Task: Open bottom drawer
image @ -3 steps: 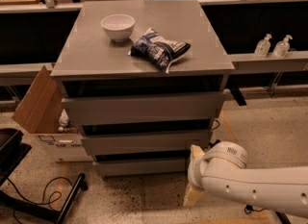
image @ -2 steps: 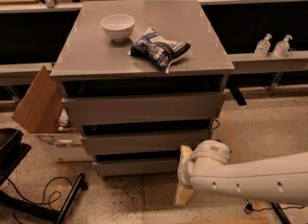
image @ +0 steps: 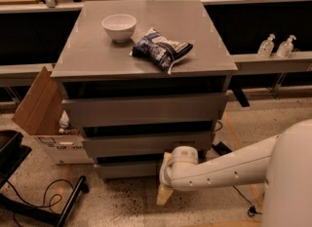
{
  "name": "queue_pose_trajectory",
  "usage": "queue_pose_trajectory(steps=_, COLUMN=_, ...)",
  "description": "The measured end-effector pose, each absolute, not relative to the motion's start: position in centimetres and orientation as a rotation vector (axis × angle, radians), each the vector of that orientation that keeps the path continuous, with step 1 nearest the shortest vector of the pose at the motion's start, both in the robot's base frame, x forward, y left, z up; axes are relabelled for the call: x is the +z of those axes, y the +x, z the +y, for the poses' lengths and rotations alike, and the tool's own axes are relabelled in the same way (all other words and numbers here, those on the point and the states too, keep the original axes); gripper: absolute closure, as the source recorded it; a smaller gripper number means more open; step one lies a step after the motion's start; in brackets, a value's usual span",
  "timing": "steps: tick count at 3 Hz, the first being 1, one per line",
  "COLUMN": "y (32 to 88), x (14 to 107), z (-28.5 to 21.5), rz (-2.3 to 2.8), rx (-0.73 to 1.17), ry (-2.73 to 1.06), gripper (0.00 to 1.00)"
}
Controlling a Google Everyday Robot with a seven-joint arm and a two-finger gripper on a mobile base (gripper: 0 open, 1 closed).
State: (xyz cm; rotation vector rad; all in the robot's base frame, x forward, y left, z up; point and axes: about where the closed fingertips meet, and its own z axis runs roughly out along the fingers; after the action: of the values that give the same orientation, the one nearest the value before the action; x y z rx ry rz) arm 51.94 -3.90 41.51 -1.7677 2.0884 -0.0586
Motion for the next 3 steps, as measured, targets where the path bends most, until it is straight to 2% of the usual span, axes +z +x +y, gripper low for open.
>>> queue_pose_trajectory(steps=3, y=53.9, x=22.7, z=-1.5, rz=2.050, rx=-0.136, ry=-2.003, gripper=0.00)
